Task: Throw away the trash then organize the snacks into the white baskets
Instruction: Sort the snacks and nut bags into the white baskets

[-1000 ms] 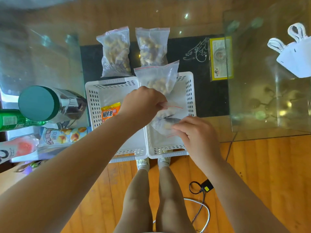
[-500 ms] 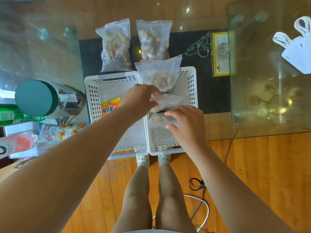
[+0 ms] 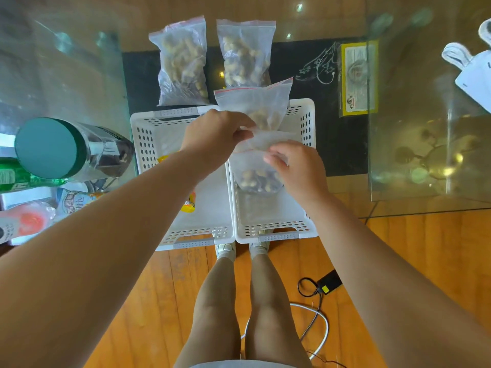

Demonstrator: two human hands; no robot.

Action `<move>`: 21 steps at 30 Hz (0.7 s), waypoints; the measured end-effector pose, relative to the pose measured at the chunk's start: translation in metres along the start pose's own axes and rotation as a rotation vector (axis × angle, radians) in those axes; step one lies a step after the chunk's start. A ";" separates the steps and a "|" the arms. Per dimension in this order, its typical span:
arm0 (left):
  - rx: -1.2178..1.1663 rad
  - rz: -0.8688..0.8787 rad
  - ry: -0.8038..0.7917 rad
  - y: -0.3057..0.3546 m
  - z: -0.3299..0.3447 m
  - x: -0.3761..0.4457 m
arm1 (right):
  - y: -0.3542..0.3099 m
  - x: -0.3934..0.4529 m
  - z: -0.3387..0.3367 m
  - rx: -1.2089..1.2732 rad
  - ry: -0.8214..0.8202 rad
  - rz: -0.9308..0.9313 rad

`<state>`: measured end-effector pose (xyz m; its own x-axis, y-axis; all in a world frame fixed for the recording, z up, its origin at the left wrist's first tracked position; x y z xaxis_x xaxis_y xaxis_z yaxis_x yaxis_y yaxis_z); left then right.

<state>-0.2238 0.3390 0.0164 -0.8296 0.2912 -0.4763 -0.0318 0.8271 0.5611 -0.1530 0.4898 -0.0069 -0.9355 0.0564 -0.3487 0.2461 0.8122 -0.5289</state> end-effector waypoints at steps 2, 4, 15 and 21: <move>-0.094 -0.023 -0.005 -0.004 -0.003 -0.002 | -0.001 0.000 0.000 0.013 0.031 0.028; -0.178 -0.045 -0.042 -0.010 -0.005 -0.005 | -0.005 -0.008 -0.003 0.013 0.074 -0.006; -0.620 -0.221 0.143 -0.034 0.010 -0.011 | -0.011 -0.048 0.037 -0.412 0.178 -0.364; -0.808 -0.274 0.090 -0.026 0.009 -0.002 | 0.001 -0.010 0.055 -0.531 0.009 -0.270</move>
<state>-0.2164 0.3213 -0.0036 -0.7745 0.0633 -0.6294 -0.5969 0.2563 0.7603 -0.1288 0.4582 -0.0469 -0.9499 -0.1895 -0.2483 -0.1591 0.9776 -0.1375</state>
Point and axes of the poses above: each hand's wrist, its own x-axis towards the middle knuckle, its own z-axis out of the palm, y = z × x, the point moved 1 cm from there along x, towards the middle knuckle, and after that the axes turned 7 degrees about -x, right-handed, at the moved point
